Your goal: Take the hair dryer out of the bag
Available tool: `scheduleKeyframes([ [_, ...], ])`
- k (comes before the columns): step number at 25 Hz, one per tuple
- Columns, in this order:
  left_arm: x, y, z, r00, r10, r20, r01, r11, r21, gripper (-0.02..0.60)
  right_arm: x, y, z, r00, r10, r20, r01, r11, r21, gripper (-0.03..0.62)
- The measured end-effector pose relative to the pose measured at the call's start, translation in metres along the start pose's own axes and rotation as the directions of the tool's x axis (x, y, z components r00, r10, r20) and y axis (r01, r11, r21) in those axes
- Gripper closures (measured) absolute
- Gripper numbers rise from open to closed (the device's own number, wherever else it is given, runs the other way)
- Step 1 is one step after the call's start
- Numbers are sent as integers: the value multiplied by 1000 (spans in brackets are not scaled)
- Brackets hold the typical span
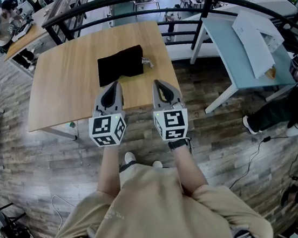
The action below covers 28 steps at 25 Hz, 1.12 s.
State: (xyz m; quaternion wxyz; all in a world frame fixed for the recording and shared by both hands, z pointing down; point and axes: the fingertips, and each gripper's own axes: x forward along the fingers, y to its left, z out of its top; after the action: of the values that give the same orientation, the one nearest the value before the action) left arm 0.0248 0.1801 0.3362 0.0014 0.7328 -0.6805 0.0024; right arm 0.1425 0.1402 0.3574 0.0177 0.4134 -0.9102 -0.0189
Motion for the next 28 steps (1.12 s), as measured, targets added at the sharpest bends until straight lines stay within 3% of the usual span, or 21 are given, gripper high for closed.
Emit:
scheduleKeyframes([
  [13,-7,-22,-13,999,41,-22,-41,999,26,571,-17,-12,0,999,46,26,-48,998,46,580],
  [22,-2,5,-18,998,60,-9,-60,998,12,571,8,2,-1,996,73,50,-76,995,68,580],
  [28,31,46,-25,999,53,-7,-54,999,-11,571,62,14,-1,995,87,42,-89,994,61,580],
])
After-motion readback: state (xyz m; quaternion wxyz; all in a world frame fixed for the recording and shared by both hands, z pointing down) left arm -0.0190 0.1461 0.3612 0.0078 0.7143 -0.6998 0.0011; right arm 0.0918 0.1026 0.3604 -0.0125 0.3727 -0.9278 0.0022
